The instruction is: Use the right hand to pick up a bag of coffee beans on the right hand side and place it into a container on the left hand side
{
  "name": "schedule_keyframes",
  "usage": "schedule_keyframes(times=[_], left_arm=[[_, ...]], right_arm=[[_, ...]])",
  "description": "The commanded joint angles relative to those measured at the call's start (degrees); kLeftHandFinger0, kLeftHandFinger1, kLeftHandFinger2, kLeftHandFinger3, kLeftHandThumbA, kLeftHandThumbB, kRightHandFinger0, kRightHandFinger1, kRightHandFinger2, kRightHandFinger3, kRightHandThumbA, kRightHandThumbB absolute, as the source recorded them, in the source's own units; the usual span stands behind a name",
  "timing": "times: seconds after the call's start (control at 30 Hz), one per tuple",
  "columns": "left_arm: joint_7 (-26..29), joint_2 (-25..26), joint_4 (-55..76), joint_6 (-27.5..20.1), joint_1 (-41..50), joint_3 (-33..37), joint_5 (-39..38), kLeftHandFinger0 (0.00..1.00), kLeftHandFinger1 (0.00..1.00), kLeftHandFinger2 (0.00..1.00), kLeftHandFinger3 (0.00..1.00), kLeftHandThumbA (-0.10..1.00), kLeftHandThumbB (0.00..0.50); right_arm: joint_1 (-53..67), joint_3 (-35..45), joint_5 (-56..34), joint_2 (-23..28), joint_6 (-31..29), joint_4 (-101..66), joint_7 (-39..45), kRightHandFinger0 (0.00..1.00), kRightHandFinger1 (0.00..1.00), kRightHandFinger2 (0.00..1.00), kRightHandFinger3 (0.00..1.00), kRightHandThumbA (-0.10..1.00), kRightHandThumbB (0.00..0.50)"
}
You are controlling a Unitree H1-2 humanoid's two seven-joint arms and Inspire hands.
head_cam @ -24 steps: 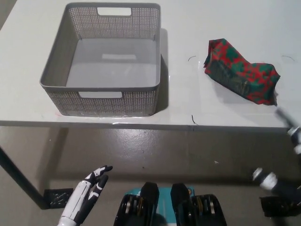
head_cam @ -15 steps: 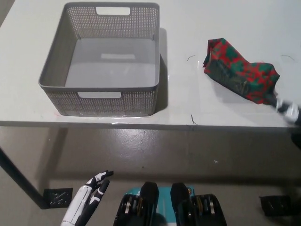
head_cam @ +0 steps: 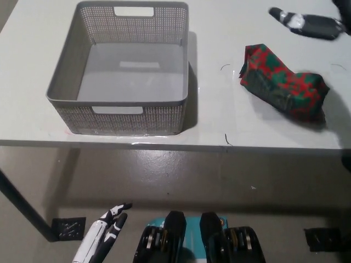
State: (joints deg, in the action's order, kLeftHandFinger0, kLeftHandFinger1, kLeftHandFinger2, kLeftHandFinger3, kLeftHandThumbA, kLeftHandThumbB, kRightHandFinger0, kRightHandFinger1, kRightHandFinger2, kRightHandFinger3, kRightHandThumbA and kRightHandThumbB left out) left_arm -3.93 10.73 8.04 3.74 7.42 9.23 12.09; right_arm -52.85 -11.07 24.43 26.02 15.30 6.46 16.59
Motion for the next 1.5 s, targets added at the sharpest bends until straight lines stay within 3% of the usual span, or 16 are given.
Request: schedule_keyframes(times=[0.0, 0.3, 0.47, 0.67, 1.17, 1.47], left_arm=[[0.66, -0.8, 1.23, -2.91, 0.86, -0.69, -0.61, 1.0, 1.0, 1.0, 1.0, 1.0, 0.274], [0.78, -0.75, 1.6, -3.5, 1.04, -0.93, 0.0, 1.0, 1.0, 1.0, 1.0, 1.0, 0.269], [0.55, -0.75, 1.69, -3.33, 0.9, -1.27, -0.45, 1.0, 1.0, 1.0, 1.0, 1.0, 0.296], [0.39, -0.77, 1.41, -4.22, 0.85, -1.49, -0.92, 1.0, 1.0, 1.0, 1.0, 1.0, 0.298], [-0.17, -0.42, 0.99, -6.14, 0.62, -1.79, -1.67, 1.0, 1.0, 1.0, 1.0, 1.0, 0.305], [-0.3, -0.33, 0.25, -7.72, 0.07, -2.17, -1.76, 1.0, 1.0, 1.0, 1.0, 1.0, 0.315]], right_arm=[[-13.14, -5.42, 4.05, 0.41, 3.68, 13.13, 6.7, 1.0, 1.0, 1.0, 1.0, 0.85, 0.5], [-20.07, -14.02, 6.09, -0.8, 4.14, 29.31, 10.02, 1.0, 1.0, 1.0, 1.0, 0.93, 0.5], [-20.86, -15.9, 5.88, -1.21, 3.04, 35.15, 10.94, 1.0, 1.0, 1.0, 1.0, 0.91, 0.5], [-20.16, -16.05, 4.6, -1.27, 2.5, 38.67, 12.42, 1.0, 1.0, 1.0, 1.0, 0.81, 0.5], [-17.55, -16.52, 4.63, -1.35, -0.86, 43.52, 12.1, 1.0, 1.0, 1.0, 1.0, 0.86, 0.5], [-16.97, -15.87, 3.69, -2.44, -2.36, 47.18, 11.44, 1.0, 1.0, 1.0, 1.0, 0.79, 0.5]])
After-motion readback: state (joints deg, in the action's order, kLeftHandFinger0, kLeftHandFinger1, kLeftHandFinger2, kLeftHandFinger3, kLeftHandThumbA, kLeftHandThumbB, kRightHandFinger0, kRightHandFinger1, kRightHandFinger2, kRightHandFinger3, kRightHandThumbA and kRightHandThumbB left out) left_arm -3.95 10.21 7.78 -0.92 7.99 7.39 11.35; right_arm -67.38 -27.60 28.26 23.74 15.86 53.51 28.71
